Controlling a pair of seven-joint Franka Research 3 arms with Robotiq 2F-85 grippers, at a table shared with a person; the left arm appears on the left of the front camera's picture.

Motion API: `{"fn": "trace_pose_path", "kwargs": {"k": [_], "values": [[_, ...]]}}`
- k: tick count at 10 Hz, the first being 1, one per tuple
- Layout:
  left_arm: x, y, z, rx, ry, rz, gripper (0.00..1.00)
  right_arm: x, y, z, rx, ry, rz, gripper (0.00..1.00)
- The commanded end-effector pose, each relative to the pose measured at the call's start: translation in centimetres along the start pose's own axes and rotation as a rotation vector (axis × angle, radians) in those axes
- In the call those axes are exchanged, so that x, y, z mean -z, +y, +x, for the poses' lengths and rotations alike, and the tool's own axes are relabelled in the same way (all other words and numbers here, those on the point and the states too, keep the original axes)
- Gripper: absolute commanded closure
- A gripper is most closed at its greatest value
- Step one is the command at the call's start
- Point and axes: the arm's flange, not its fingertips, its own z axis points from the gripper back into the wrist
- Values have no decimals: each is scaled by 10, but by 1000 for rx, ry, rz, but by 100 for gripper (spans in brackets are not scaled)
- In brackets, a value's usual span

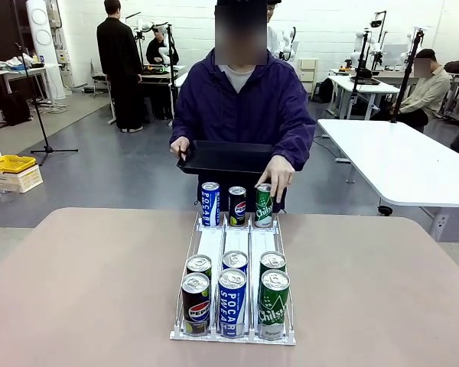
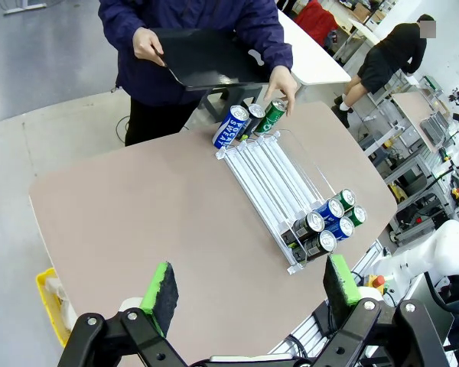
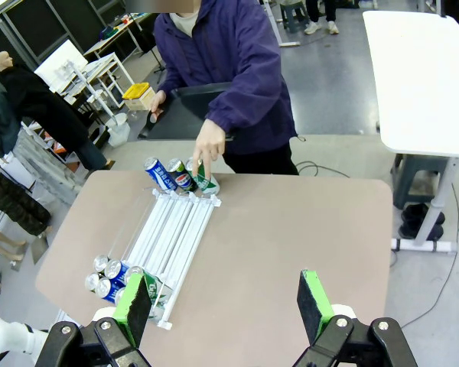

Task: Retrieve and hand over the desired beverage to the person.
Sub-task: Pick up a can of the same type that the person held from the Automatic Can Dispenser.

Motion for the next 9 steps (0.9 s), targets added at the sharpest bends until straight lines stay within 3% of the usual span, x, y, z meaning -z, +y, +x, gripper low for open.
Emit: {"fn": "trace_pose_path", "kwargs": {"k": [1, 9], "values": [[-1, 1, 1, 20, -9, -13, 0, 2, -2, 2, -1, -10, 14, 0], [-1, 1, 1, 20, -9, -13, 0, 0, 0, 0, 0, 0, 0, 0]]}}
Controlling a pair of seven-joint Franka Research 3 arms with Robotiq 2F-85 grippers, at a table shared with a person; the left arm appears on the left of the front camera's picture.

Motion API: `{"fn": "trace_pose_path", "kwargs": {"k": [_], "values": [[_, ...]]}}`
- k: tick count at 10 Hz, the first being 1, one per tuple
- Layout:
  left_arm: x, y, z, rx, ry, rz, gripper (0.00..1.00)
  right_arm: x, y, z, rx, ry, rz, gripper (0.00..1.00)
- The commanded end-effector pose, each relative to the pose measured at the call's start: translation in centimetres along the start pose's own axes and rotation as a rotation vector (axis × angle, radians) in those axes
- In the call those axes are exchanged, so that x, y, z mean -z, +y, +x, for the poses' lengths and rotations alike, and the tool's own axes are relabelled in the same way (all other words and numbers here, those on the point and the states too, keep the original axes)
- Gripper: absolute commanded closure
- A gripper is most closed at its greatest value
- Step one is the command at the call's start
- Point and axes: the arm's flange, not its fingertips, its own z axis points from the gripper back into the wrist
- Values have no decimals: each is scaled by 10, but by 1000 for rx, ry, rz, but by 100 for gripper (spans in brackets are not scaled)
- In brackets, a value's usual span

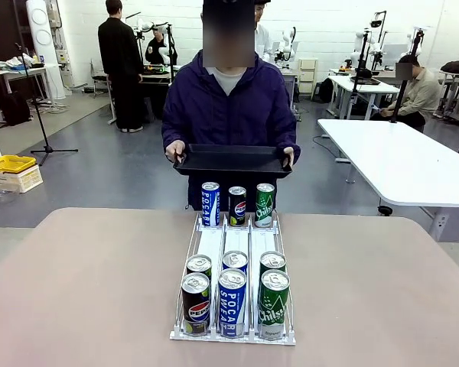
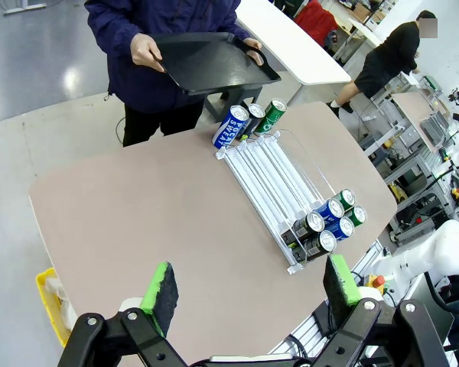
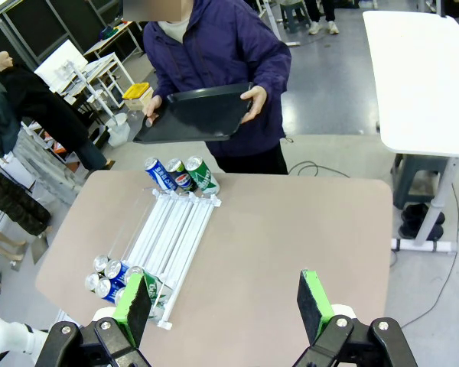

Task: Retrieve and hand over the desired beverage to the person.
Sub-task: Pick up a can of the same type that the person held from the Automatic Can Dispenser.

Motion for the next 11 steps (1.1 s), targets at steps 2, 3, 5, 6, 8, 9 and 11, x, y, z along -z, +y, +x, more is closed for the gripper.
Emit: {"fn": "trace_pose_path", "kwargs": {"k": [2, 3, 5, 6, 8, 9, 11], "values": [[-1, 1, 1, 20, -9, -13, 0, 44, 57, 0, -148, 213, 8, 0], [-1, 1, 1, 20, -9, -13, 0, 68, 89, -1, -148, 306, -1, 0], [-1, 1, 1, 20, -9, -13, 0, 123, 149, -18, -66, 438, -133, 0], [-1, 1, 1, 20, -9, -13, 0, 162, 176, -32, -6, 443, -264, 0], [-1, 1, 1, 20, -9, -13, 0, 212, 212, -59, 70, 512, -417, 0], [-1, 1, 1, 20, -9, -13, 0, 228, 223, -70, 114, 548, -442, 0], [-1, 1, 1, 20, -9, -13, 0, 257, 234, -81, 207, 571, -456, 0]]}}
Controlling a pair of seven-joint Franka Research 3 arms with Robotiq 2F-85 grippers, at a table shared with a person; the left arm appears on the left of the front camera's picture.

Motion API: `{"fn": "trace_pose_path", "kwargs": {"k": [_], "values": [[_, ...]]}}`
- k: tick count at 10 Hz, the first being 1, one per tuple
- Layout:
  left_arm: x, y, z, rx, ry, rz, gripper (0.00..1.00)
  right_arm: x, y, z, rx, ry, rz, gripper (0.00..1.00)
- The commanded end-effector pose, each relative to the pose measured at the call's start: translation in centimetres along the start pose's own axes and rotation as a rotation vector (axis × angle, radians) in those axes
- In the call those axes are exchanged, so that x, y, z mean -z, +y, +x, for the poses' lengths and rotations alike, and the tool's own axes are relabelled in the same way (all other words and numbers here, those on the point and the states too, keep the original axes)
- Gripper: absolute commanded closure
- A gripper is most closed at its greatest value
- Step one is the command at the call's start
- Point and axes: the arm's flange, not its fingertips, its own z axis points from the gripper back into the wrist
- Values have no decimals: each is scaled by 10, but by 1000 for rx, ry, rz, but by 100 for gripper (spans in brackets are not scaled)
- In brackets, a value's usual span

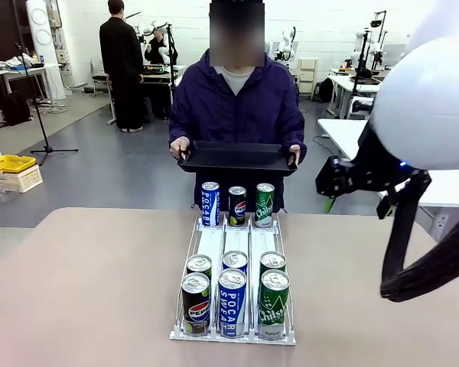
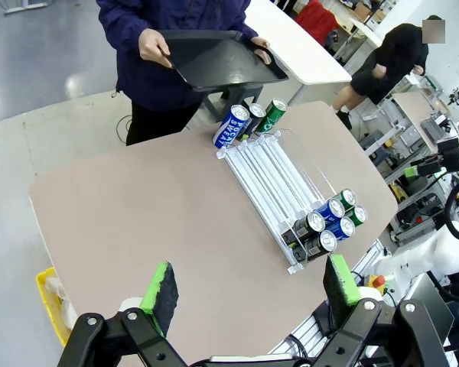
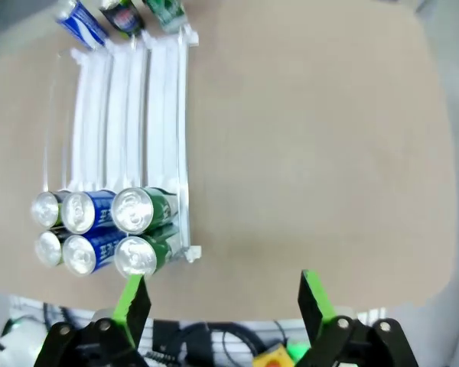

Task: Retrieve and hand over the desired beverage to the person.
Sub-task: Pick up a can of the same type that the person held from the Automatic Can Dispenser.

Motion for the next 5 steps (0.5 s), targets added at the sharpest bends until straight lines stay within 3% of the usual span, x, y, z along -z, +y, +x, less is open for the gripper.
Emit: {"fn": "trace_pose_path", "kwargs": {"k": [1, 2, 3, 5], "values": [[-1, 1, 0, 20, -11, -15, 0, 3, 6, 6, 63, 55, 30, 0], [-1, 1, 0, 20, -11, -15, 0, 3, 4, 9, 70, 49, 61, 0], [-1, 1, 0, 20, -11, -15, 0, 7, 3, 3, 29, 25, 2, 0], [-1, 1, 0, 20, -11, -15, 0, 7, 3, 3, 29, 25, 2, 0]]}}
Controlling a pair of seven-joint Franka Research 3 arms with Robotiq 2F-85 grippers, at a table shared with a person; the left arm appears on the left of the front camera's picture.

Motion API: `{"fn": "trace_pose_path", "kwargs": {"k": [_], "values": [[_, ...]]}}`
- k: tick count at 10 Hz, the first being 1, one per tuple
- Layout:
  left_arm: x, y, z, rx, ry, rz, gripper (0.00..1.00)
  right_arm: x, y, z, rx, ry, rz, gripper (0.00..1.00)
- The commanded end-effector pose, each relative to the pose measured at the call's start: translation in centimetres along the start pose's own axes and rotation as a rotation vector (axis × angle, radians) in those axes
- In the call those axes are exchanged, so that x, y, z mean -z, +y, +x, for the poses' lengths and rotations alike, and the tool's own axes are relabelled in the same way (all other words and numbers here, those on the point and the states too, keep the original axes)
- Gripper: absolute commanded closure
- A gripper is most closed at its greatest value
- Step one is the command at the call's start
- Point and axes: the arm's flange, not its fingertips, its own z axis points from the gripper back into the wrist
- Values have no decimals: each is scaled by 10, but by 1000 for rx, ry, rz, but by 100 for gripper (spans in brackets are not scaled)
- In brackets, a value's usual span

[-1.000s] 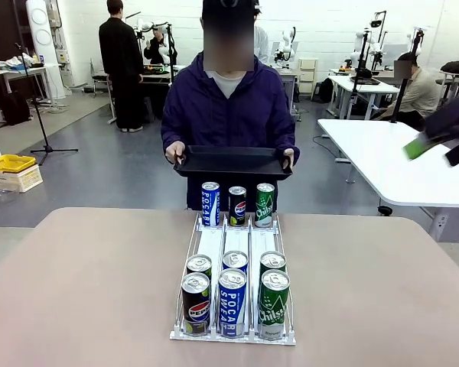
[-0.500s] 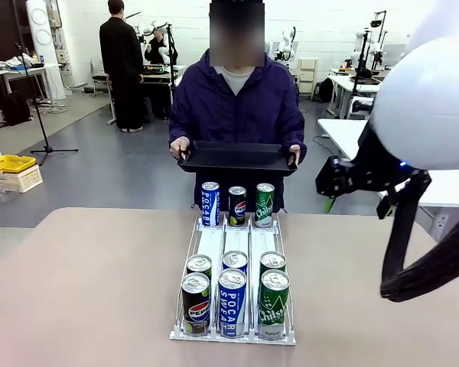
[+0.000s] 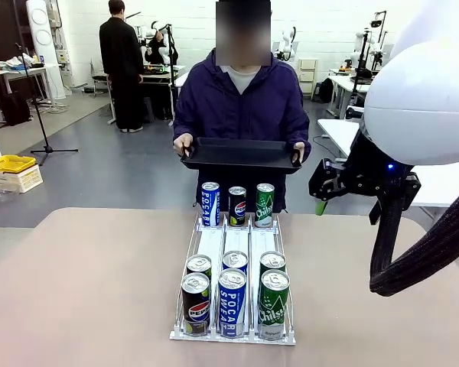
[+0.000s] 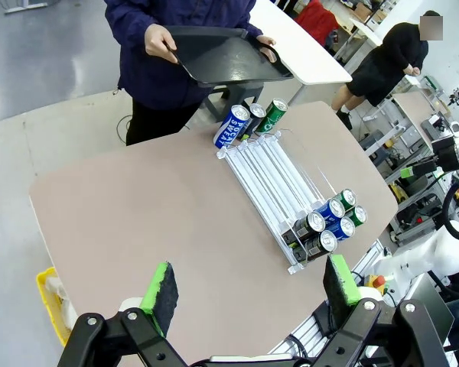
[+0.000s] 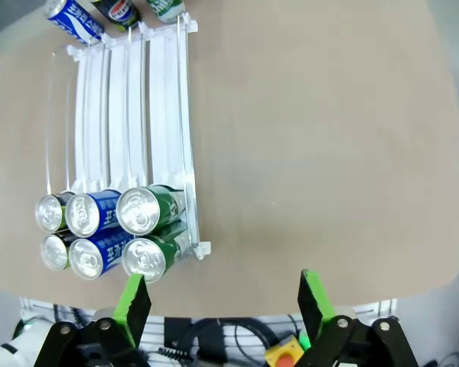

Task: Retrieve and hand over the desired beverage to the person.
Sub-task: Pick up a can of the same type that the person held from the Automatic Can Dispenser.

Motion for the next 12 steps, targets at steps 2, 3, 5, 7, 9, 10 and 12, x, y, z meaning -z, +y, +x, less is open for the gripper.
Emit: {"fn": "trace_pose_path", "kwargs": {"k": [2, 3, 5, 7, 9, 10, 12], "values": [[-1, 1, 0, 21, -11, -16, 0, 0, -1, -2, 1, -9, -8, 0], [-1, 1, 0, 21, -11, -16, 0, 0, -1, -2, 1, -9, -8, 0], [-1, 1, 0, 21, -11, -16, 0, 13, 14, -11, -78, 19, -31, 0], [-1, 1, 0, 21, -11, -16, 0, 45, 41, -30, -201, 81, -35, 0], [-1, 1, 0, 21, -11, -16, 0, 64, 61, -47, -259, 111, -54, 0], [-1, 1, 0, 21, -11, -16, 0, 71, 69, -56, -273, 122, -56, 0], [-1, 1, 0, 21, -11, -16, 0, 84, 81, -58, -276, 144, -66, 0]]}}
